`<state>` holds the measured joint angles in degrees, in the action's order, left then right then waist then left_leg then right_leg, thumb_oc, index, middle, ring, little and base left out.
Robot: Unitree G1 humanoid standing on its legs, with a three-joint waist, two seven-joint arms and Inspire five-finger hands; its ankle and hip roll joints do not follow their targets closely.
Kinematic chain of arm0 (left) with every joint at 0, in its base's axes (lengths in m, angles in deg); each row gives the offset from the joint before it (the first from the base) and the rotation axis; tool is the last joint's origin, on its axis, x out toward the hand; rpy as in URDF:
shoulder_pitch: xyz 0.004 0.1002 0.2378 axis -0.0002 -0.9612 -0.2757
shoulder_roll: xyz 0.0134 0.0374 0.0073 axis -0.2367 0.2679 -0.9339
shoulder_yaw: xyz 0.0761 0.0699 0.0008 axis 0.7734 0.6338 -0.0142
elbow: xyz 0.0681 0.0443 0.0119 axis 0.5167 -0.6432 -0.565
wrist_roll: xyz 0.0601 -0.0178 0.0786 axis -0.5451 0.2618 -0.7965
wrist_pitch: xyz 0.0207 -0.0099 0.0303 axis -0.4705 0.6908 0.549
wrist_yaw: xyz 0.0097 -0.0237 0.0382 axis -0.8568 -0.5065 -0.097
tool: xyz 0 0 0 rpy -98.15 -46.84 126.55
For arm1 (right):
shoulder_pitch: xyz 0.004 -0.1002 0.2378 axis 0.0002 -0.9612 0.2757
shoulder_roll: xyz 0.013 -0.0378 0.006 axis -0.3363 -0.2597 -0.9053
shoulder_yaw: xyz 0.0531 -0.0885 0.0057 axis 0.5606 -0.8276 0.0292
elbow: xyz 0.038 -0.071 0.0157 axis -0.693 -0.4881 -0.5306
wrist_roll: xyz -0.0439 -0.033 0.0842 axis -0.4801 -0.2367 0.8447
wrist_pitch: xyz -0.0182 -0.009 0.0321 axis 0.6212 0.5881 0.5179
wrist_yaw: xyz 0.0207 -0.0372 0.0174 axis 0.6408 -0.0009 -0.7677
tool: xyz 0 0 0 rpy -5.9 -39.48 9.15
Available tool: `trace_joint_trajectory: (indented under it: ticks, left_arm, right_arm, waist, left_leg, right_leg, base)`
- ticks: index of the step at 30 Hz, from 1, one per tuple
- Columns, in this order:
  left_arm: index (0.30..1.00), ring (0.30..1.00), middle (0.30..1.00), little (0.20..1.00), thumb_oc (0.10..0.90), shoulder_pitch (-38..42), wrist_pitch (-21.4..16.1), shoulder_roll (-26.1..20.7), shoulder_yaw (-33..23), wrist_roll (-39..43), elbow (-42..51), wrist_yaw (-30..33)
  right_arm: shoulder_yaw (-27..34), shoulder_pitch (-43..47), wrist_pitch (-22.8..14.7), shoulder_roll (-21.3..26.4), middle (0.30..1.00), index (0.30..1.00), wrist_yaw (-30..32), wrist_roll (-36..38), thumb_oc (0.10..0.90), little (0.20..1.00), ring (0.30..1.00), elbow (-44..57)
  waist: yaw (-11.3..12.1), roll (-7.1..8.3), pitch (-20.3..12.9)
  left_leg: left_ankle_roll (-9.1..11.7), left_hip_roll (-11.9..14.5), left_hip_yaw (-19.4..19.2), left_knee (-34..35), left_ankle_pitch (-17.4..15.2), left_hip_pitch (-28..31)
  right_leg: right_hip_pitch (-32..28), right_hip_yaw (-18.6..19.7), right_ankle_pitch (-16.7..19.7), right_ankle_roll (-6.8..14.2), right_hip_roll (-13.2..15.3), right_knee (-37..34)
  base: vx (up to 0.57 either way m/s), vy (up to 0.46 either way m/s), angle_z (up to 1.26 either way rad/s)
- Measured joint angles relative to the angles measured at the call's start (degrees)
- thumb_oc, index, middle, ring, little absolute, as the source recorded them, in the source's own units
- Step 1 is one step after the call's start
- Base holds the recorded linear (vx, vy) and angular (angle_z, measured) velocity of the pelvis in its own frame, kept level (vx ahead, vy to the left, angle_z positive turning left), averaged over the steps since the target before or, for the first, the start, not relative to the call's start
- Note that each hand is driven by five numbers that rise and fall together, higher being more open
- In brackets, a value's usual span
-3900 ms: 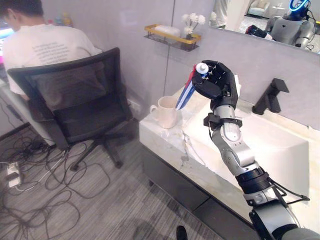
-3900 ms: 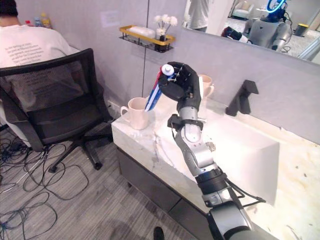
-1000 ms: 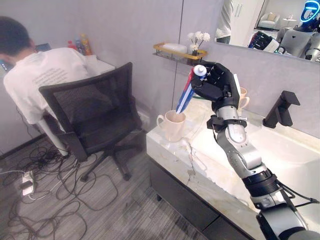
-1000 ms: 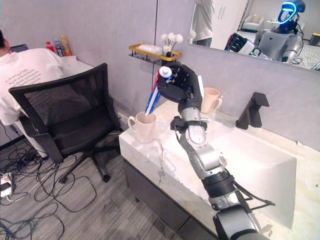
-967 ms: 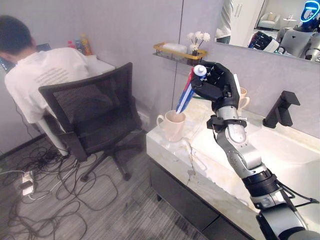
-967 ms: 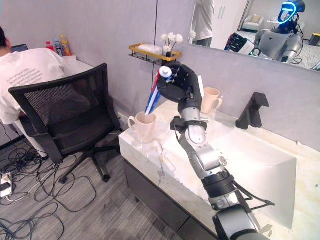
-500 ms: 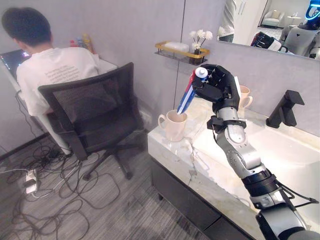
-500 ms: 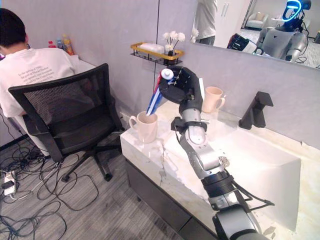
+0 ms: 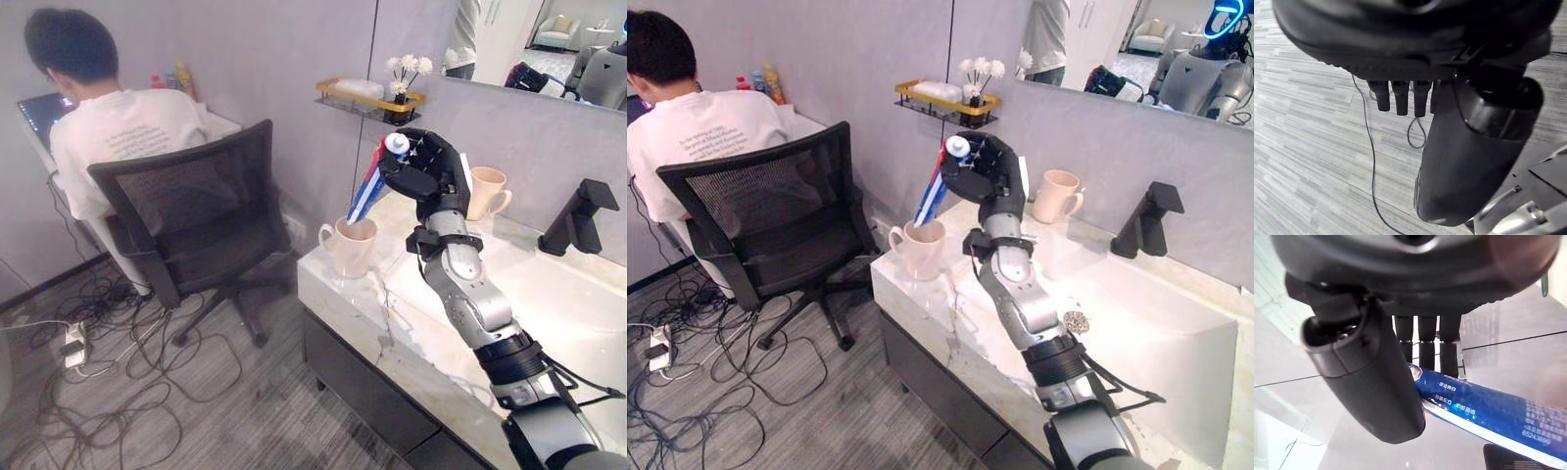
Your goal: Organize the bathroom.
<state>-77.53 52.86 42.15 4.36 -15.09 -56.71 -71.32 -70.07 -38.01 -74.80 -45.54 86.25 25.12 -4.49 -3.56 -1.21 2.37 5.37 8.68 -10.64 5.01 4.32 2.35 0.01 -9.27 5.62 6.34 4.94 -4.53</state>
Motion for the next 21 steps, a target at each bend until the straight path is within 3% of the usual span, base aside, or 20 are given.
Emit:
trace_joint_trajectory:
  ticks: [5,21]
  left_arm:
    - [0.900,0.900,0.900,0.900,0.800,1.2,0.6,0.1,0.5,0.4,0.0,-0.2]
    - [0.900,0.900,0.900,0.900,0.800,3.0,2.3,0.2,0.9,0.3,0.1,-0.3]
  right_arm:
    - [0.0,0.0,1.8,0.0,0.300,0.300,0.5,0.1,0.400,0.300,0.300,0.0]
    - [0.0,0.0,1.8,0.0,0.300,0.300,0.0,1.6,0.400,0.300,0.300,0.1]
  waist:
    - [0.0,-0.01,1.1]
    - [-0.9,0.17,2.2]
  left_leg:
    - [0.3,0.0,0.0,0.0,0.2,0.0]
    - [0.3,0.0,-0.4,-0.1,0.2,0.1]
  right_leg:
    - [0.0,0.0,-0.1,0.1,0.0,0.0]
    - [-0.1,0.2,-0.2,0.2,0.0,0.0]
  base:
    - [0.00,0.000,0.00]
    - [0.00,0.000,0.00]
